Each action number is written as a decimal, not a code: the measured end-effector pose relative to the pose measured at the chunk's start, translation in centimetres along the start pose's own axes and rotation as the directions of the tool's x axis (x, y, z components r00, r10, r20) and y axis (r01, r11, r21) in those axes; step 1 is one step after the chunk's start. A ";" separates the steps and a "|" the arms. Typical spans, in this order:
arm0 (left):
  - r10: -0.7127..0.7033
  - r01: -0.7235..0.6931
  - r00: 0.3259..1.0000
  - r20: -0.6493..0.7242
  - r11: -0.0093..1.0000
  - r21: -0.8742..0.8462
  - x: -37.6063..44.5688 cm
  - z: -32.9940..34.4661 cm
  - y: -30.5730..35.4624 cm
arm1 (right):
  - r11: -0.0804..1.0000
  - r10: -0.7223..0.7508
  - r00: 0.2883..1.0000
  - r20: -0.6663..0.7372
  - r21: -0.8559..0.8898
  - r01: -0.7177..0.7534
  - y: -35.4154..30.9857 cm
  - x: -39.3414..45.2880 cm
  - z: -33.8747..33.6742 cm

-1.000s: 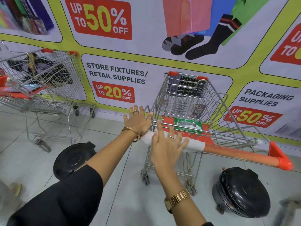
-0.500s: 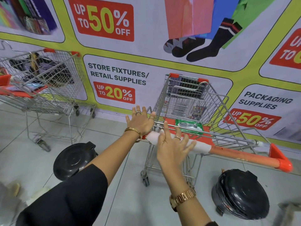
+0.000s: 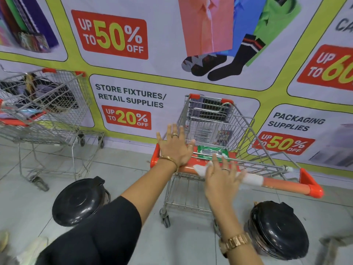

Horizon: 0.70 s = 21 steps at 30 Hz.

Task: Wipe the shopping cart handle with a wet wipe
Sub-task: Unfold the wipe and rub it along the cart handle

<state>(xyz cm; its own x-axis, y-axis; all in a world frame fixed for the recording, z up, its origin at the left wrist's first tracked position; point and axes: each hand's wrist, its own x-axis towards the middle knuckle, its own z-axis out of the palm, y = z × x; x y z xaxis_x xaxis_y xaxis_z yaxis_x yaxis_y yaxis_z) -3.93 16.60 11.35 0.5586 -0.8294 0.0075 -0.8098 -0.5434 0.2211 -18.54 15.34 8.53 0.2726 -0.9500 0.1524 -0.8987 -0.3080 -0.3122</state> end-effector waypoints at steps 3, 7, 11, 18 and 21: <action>-0.002 0.004 0.999 0.036 0.999 -0.037 0.0 1.0 0.7 | 0.998 -0.063 0.998 0.009 -0.003 0.063 1.0 -0.2 -0.1; -0.082 0.096 0.993 0.090 0.980 -0.173 0.1 1.6 0.3 | 0.993 0.115 0.992 -0.058 0.026 -0.114 5.6 0.7 -1.1; -0.073 0.090 0.994 0.085 0.973 -0.215 0.2 2.0 1.1 | 0.994 0.103 0.995 -0.013 0.034 -0.103 2.5 0.4 -0.4; -0.060 0.075 0.996 0.072 0.971 -0.229 0.3 1.9 0.1 | 1.000 -0.001 1.000 -0.020 -0.009 0.001 2.9 0.3 -0.1; -0.052 0.066 0.996 0.075 0.976 -0.206 0.4 2.1 0.3 | 0.990 0.129 0.990 -0.050 -0.049 -0.132 6.8 1.0 -1.4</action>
<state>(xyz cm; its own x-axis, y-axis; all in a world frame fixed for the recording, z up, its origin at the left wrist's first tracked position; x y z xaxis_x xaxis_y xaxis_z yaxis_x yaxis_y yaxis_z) -4.32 15.78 9.39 0.5847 -0.8076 -0.0767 -0.7169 -0.5586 0.4172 -24.82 12.39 7.86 0.1365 -0.9781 0.1571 -0.9425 -0.1771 -0.2833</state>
